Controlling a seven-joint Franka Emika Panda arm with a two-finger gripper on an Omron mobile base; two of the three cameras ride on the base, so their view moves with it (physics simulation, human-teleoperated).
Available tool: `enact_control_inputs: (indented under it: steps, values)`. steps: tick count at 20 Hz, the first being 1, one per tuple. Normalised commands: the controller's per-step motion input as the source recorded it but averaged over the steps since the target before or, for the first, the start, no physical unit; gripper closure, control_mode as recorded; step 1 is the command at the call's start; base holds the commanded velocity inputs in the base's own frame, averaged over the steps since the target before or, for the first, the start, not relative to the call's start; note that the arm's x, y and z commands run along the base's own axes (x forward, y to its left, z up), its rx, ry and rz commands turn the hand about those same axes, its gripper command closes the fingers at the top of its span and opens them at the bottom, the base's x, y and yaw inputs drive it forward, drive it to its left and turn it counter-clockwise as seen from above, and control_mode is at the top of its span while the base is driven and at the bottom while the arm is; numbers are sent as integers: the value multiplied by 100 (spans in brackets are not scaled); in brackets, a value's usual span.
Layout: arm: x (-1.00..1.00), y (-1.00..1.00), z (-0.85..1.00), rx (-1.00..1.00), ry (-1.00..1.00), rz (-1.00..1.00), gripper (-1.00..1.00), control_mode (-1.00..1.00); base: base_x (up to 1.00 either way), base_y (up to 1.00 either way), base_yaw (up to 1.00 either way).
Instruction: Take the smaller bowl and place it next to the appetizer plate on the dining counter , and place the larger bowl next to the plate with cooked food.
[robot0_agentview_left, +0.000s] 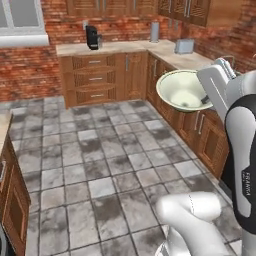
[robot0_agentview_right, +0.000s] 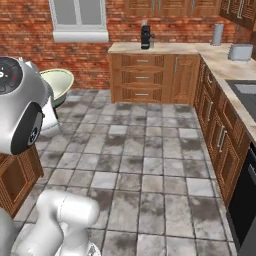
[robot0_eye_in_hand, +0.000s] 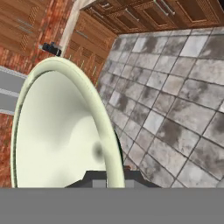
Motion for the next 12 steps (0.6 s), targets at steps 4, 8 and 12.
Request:
enact_control_inputs:
  steps: [4, 8, 12]
  values:
    - [0, 0, 0, 0, 0, 0, 100, 100, -100, 0, 24]
    - [0, 0, 0, 0, 0, 0, 100, 100, -100, 14, 15]
    - [0, 0, 0, 0, 0, 0, 100, 100, -100, 37, 8]
